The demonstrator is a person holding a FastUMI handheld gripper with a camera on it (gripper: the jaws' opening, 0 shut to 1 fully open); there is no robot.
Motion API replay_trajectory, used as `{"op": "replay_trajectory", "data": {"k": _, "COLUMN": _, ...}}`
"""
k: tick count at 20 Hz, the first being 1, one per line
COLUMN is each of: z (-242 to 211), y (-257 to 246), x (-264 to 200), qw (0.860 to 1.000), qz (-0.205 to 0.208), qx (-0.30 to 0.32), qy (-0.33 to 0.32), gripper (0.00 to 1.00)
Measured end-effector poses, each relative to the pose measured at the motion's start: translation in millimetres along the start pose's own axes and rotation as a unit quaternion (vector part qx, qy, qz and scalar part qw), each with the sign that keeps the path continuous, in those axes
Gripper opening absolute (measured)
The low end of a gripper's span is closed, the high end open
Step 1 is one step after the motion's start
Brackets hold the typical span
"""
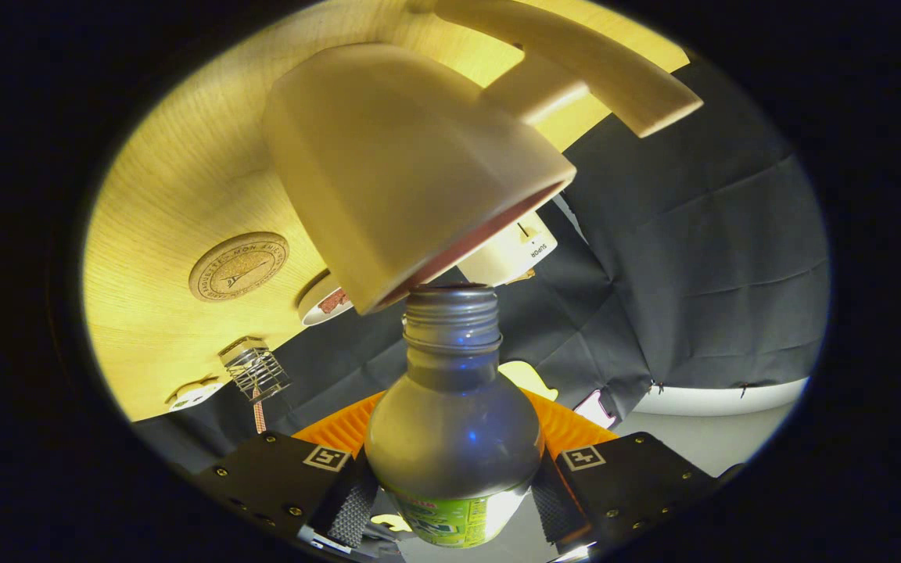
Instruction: Take the bottle from table, then pour the juice into the cup, finally place the bottle on the coaster
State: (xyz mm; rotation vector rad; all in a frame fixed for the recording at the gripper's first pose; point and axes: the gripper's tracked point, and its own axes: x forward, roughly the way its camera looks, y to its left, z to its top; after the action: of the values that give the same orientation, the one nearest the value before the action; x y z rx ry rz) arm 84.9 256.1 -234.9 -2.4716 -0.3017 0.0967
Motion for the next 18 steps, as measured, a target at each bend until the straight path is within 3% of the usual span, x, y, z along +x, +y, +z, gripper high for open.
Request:
{"op": "replay_trajectory", "data": {"k": 12, "z": -18, "y": 0, "x": -9, "qw": 0.992, "qz": -0.026, "qx": 0.117, "qy": 0.026, "gripper": 0.82}}
{"op": "replay_trajectory", "data": {"k": 15, "z": -30, "y": -1, "x": -12, "qw": 0.982, "qz": -0.041, "qx": 0.179, "qy": 0.039, "gripper": 0.82}}
{"op": "replay_trajectory", "data": {"k": 18, "z": -42, "y": -3, "x": -12, "qw": 0.963, "qz": -0.064, "qx": 0.256, "qy": 0.054, "gripper": 0.82}}
